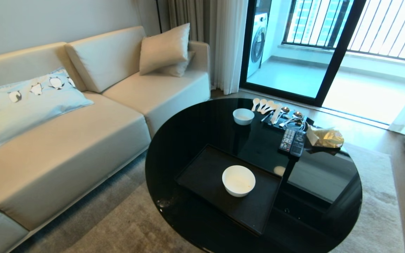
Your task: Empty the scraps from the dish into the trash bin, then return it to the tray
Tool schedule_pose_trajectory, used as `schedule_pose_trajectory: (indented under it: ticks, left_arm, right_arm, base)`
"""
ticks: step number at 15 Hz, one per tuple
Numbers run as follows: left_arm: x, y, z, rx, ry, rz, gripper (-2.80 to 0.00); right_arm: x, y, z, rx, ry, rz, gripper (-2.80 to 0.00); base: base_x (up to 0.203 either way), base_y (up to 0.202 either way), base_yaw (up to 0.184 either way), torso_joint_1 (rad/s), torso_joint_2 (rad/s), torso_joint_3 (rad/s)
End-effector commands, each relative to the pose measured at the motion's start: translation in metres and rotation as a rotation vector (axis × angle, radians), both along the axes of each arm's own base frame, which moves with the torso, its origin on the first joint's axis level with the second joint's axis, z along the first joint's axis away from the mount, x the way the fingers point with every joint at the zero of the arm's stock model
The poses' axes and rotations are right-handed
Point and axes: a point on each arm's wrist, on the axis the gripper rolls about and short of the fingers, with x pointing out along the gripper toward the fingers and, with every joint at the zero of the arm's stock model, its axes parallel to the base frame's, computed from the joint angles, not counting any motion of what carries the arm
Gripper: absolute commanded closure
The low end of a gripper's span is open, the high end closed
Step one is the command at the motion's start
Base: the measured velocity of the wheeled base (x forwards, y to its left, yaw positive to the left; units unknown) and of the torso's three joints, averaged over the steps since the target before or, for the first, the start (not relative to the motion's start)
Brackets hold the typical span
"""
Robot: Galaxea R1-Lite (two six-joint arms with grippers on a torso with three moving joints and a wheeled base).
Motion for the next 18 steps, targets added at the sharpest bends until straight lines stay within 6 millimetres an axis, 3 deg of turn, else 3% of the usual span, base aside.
schedule_pose_trajectory:
  ticks: [1, 18]
  left_arm:
    - [0.0, 0.0, 0.0001, -0.001, 0.0, 0.0, 0.0]
    - [0.0, 0.0, 0.0001, -0.001, 0.0, 0.0, 0.0]
  right_arm:
    - [-0.0004, 0.0, -0.0004, -0.002, -0.005, 0.001, 0.0]
    - [-0.0005, 0.0, -0.0001, 0.009, -0.006, 0.0, 0.0]
  base:
    - [0.0, 0.0, 0.0, 0.0, 0.0, 0.0]
    - [0.0, 0.0, 0.0, 0.0, 0.0, 0.0]
